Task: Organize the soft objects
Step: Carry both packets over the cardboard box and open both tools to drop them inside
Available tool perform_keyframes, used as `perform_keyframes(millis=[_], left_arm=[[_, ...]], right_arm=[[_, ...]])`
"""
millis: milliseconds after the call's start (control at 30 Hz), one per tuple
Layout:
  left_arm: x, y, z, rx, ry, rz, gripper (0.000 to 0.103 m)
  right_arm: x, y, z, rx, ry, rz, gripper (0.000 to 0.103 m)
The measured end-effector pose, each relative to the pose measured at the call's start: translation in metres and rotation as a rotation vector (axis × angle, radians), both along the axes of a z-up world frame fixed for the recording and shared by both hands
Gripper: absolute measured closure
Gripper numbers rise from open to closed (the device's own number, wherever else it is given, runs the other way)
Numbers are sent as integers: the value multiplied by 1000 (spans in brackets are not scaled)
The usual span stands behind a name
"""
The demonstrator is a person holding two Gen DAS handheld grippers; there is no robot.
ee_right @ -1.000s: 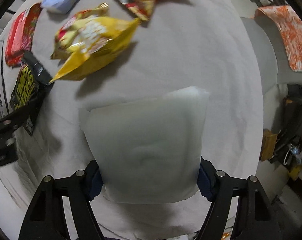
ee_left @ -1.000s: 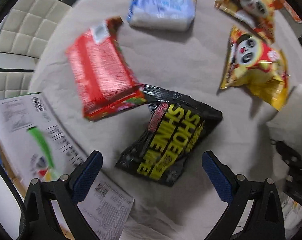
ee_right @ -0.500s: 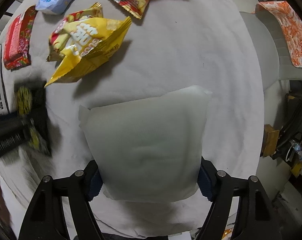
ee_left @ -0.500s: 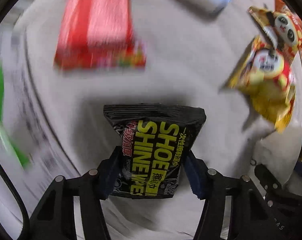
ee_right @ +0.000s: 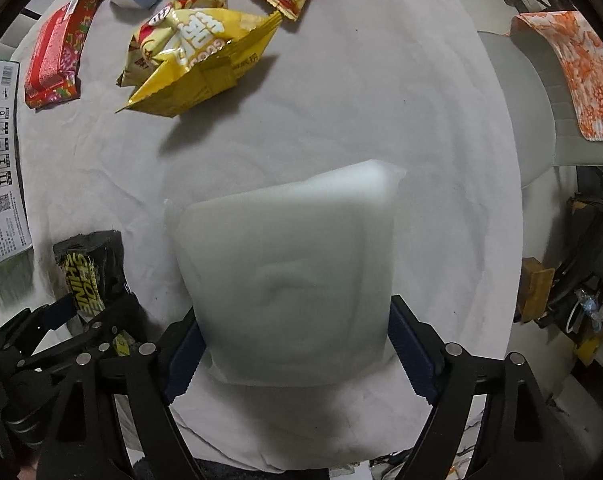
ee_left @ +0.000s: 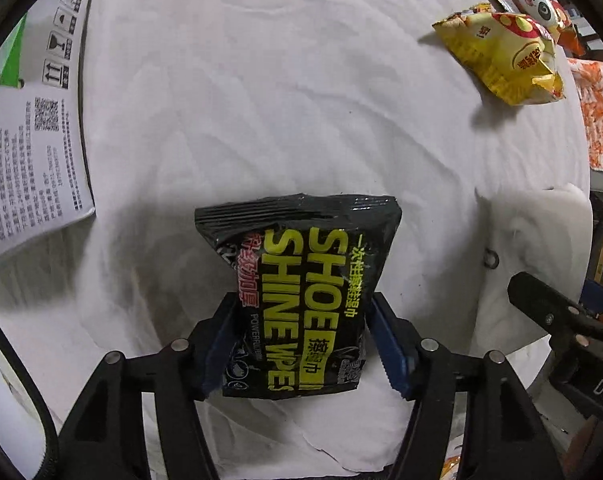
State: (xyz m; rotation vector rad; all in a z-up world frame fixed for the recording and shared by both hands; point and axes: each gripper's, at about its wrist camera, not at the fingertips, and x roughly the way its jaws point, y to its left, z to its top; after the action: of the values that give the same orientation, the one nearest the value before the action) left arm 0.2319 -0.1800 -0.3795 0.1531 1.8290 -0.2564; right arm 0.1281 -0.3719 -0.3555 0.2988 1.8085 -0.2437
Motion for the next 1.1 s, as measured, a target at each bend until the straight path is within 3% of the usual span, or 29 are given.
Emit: perform_keyframes(millis=[200, 367, 500, 800, 1100], left_arm=[[-23, 16, 1, 0, -23, 6, 47], [-59, 21, -1, 2, -61, 2, 50], [-63, 17, -6, 6, -87, 10, 51], [-90, 32, 43, -16, -193, 53, 52], [-103, 55, 122, -77, -324, 78, 52]], right_arm=[[-3, 8, 0, 2, 16, -11, 17], [-16, 9, 4, -9, -10, -10, 26], [-15, 16, 8, -30, -25, 6, 30], [-26, 13, 30, -18, -73, 4, 36], [-17, 26, 94, 12, -182, 46, 37]])
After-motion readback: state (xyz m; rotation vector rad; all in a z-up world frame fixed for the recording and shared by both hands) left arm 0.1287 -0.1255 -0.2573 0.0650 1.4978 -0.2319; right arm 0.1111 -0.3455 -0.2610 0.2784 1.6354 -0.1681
